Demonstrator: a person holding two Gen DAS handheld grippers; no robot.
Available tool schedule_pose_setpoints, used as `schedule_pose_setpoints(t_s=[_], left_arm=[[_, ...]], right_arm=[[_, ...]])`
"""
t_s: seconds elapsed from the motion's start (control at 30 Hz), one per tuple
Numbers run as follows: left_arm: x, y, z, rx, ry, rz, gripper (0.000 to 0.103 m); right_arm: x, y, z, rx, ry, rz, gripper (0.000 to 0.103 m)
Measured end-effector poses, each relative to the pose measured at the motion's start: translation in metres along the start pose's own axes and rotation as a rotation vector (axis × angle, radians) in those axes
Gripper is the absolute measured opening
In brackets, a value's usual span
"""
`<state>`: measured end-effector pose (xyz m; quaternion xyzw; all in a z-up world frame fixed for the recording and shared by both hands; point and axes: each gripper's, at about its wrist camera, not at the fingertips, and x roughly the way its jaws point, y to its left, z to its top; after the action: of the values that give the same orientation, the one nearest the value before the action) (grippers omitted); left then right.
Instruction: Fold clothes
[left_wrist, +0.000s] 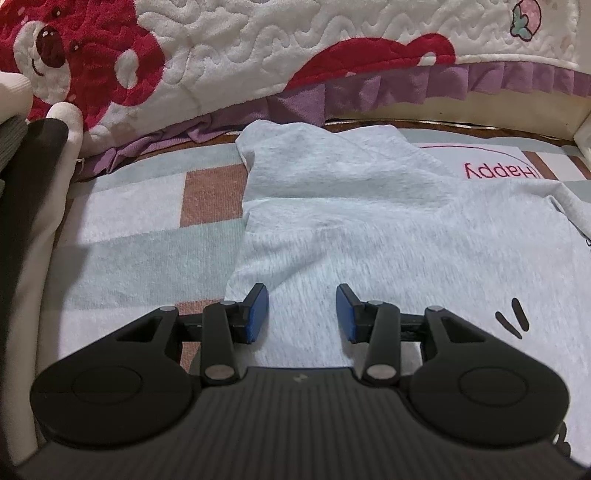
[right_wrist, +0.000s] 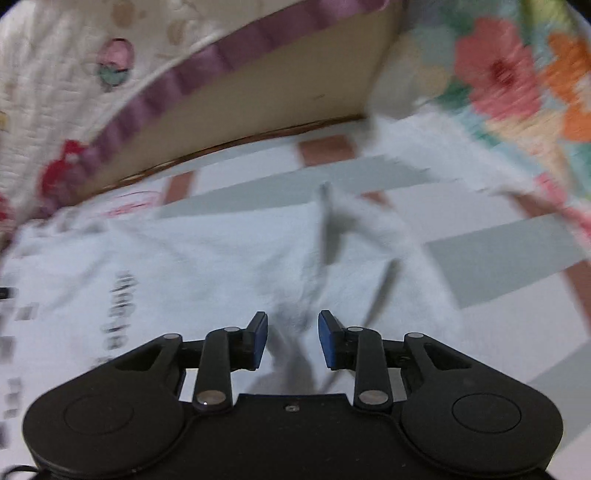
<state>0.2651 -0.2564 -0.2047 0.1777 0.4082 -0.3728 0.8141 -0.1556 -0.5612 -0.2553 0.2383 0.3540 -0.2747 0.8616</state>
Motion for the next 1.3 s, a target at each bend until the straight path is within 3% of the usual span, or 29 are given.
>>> schedule_pose_setpoints(t_s=[0.07, 0.1, 0.13, 0.27, 0.43, 0.5, 0.57, 0.73, 0.93, 1.03, 1.1, 1.17, 1.3], left_arm=[[0.0, 0.0, 0.0, -0.001, -0.002, -0.001, 0.041], [0.0, 0.0, 0.0, -0.001, -0.003, -0.002, 0.041], [0.0, 0.0, 0.0, -0.002, -0.003, -0.001, 0.041], [0.0, 0.0, 0.0, -0.005, -0.001, 0.0, 0.041], [0.002, 0.003, 0.009, -0.017, 0.035, -0.009, 0.041], [0.002, 0.004, 0.009, -0.016, 0.035, -0.014, 0.041], [0.002, 0.005, 0.009, -0.016, 0.035, -0.02, 0.041], [0.002, 0.018, 0.015, -0.074, 0.034, -0.069, 0.042], [0.006, 0.075, 0.034, -0.391, -0.054, -0.14, 0.049], [0.025, 0.075, 0.052, -0.37, -0.025, -0.194, 0.054], [0.037, 0.064, 0.064, -0.302, -0.004, -0.222, 0.058], [0.049, 0.054, 0.076, -0.284, 0.01, -0.203, 0.064], [0.07, 0.055, 0.095, -0.374, 0.018, -0.188, 0.068]], right_arm=[[0.005, 0.003, -0.001, -0.033, -0.008, -0.045, 0.03], [0.008, 0.005, -0.001, -0.049, -0.011, -0.068, 0.008], [0.008, 0.006, 0.0, -0.057, -0.019, -0.073, 0.005], [-0.001, -0.01, 0.028, 0.056, -0.059, 0.07, 0.004], [-0.015, -0.071, 0.117, 0.366, -0.211, 0.261, 0.004], [-0.012, -0.085, 0.145, 0.356, -0.251, 0.241, 0.004], [0.001, -0.085, 0.17, 0.255, -0.218, 0.142, 0.004], [0.035, -0.079, 0.187, 0.187, -0.16, 0.057, 0.004], [0.064, -0.074, 0.186, 0.174, -0.104, -0.002, 0.004], [0.07, -0.076, 0.182, 0.175, -0.091, -0.012, 0.004], [0.072, -0.076, 0.181, 0.168, -0.084, -0.017, 0.004], [0.073, -0.075, 0.179, 0.156, -0.084, -0.02, 0.004], [0.073, -0.074, 0.178, 0.148, -0.084, -0.025, 0.004]])
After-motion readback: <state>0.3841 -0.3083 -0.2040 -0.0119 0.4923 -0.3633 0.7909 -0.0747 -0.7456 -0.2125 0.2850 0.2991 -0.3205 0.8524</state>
